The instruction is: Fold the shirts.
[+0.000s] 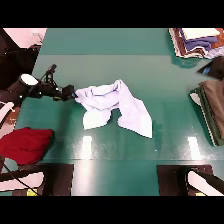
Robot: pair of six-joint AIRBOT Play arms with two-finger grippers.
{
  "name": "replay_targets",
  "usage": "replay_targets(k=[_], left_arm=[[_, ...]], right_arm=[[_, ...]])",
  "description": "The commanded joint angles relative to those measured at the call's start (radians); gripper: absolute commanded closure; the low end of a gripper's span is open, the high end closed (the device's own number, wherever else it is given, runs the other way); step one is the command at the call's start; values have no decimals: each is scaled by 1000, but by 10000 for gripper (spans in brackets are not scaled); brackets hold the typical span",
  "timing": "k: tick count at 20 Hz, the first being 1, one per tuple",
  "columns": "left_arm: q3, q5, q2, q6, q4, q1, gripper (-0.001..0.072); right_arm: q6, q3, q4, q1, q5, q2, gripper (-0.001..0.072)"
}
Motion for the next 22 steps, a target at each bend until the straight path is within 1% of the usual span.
replay_targets(k=[1, 2, 3, 4, 5, 6, 7, 9, 14, 15, 16, 17, 18, 19, 20, 22], left_arm=[[76, -5, 25, 12, 36, 1, 681], [87, -10, 26, 21, 35, 1, 681], [89, -10, 26, 22, 35, 1, 681], [89, -11, 25, 23, 36, 1, 680], [89, -11, 25, 24, 35, 1, 680], [89, -14, 25, 24, 36, 1, 680], [89, -21, 25, 24, 36, 1, 680], [89, -31, 25, 25, 36, 1, 680], [89, -39, 25, 25, 36, 1, 680], [89, -38, 25, 25, 36, 1, 680], [89, -39, 25, 25, 36, 1, 680], [89, -39, 25, 25, 36, 1, 680], [89, -39, 25, 25, 36, 1, 680], [89, -40, 25, 25, 36, 1, 680], [89, -42, 26, 25, 36, 1, 680], [98, -44, 26, 26, 52, 1, 681]], right_arm=[[-32, -319, 4, 1, -66, 46, 631], [-40, -406, 4, 1, -78, 43, 309], [-47, -476, 12, 1, -87, 29, 138], [-62, -540, 44, 1, -98, 4, 137], [-98, -591, 96, 2, -110, -23, 139], [-148, -634, 162, 9, -132, -56, 160], [-180, -666, 218, 25, -164, -93, 160], [-214, -700, 291, 76, -229, -160, 160], [-214, -682, 291, 259, -344, -290, 161], [-214, -664, 290, 288, -353, -306, 214], [-215, -645, 290, 308, -365, -317, 298], [-214, -623, 289, 324, -380, -327, 307], [-215, -602, 287, 332, -391, -334, 373], [-215, -580, 277, 333, -400, -335, 553], [-214, -560, 259, 333, -405, -335, 699], [-206, -498, 180, 333, -387, -335, 699]])
